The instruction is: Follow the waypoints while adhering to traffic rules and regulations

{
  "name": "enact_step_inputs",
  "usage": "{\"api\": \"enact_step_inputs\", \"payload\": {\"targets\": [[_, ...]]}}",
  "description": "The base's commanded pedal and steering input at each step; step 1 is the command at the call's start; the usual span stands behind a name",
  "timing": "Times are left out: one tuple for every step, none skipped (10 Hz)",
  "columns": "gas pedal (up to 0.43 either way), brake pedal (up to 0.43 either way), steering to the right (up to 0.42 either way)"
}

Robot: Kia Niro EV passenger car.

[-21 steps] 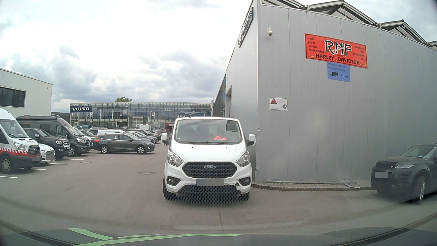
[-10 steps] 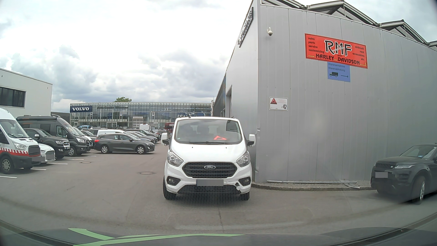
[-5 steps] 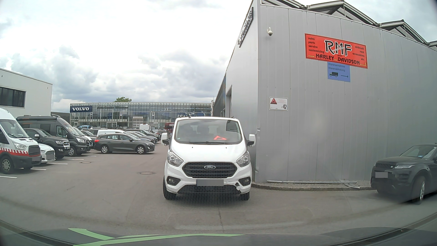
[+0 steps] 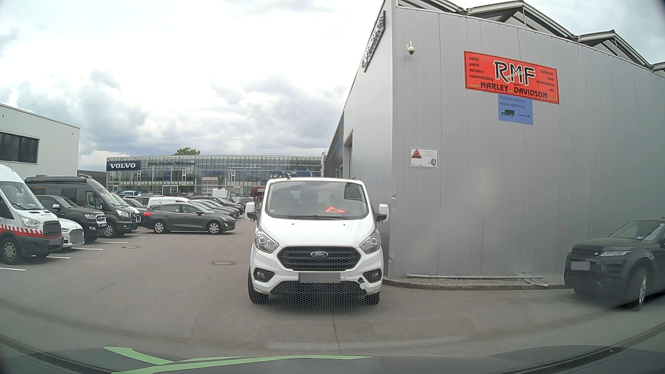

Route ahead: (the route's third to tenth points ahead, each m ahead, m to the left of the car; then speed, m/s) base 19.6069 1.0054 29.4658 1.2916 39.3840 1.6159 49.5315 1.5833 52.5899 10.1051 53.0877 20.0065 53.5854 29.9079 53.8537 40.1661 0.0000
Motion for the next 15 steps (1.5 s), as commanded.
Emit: {"api": "enact_step_inputs", "payload": {"targets": [[0.0,0.451,0.006],[0.0,0.457,0.005],[0.0,0.457,0.006],[0.0,0.457,0.006],[0.0,0.457,0.006],[0.0,0.457,0.006],[0.0,0.457,0.005],[0.0,0.457,0.006],[0.0,0.457,0.006],[0.0,0.457,0.005],[0.0,0.457,0.006],[0.0,0.457,0.006],[0.0,0.457,0.006],[0.0,0.457,0.006],[0.0,0.457,0.005]]}}
